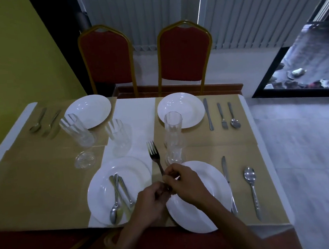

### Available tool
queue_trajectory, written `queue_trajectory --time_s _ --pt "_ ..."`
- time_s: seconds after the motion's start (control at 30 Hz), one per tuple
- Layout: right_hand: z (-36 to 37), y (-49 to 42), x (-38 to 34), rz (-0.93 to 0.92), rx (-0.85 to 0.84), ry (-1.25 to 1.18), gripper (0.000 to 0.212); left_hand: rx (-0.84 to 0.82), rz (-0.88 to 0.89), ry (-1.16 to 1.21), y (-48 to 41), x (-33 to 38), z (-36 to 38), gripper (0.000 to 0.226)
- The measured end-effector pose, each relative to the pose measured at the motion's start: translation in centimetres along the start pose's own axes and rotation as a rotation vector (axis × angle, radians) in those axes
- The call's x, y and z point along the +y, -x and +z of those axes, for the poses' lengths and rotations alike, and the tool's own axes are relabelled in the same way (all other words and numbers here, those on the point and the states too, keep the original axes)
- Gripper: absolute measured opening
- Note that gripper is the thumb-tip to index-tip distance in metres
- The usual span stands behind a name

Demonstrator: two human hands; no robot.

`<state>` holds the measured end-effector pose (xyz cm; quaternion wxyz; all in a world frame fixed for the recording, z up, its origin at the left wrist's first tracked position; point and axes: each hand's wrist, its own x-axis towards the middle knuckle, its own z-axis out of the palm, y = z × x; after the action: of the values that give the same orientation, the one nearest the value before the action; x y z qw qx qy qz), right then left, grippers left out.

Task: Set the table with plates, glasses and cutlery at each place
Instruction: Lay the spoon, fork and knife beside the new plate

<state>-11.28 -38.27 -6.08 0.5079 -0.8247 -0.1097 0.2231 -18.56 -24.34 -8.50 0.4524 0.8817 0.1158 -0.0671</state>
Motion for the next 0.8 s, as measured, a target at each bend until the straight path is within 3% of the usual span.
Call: queue_trajectory --time_s 0.5,0.8 --pt "-14.4 5.7 8.9 0.15 0.196 -0.06 0.009 -0.226 0.088 -0.004 -1.7 10.5 13.7 0.011" --pt "-20.0 7.7 14.4 0.278 0.241 0.079 0.013 -0.267 0.047 -0.128 -2.1 13.7 19.9 0.021"
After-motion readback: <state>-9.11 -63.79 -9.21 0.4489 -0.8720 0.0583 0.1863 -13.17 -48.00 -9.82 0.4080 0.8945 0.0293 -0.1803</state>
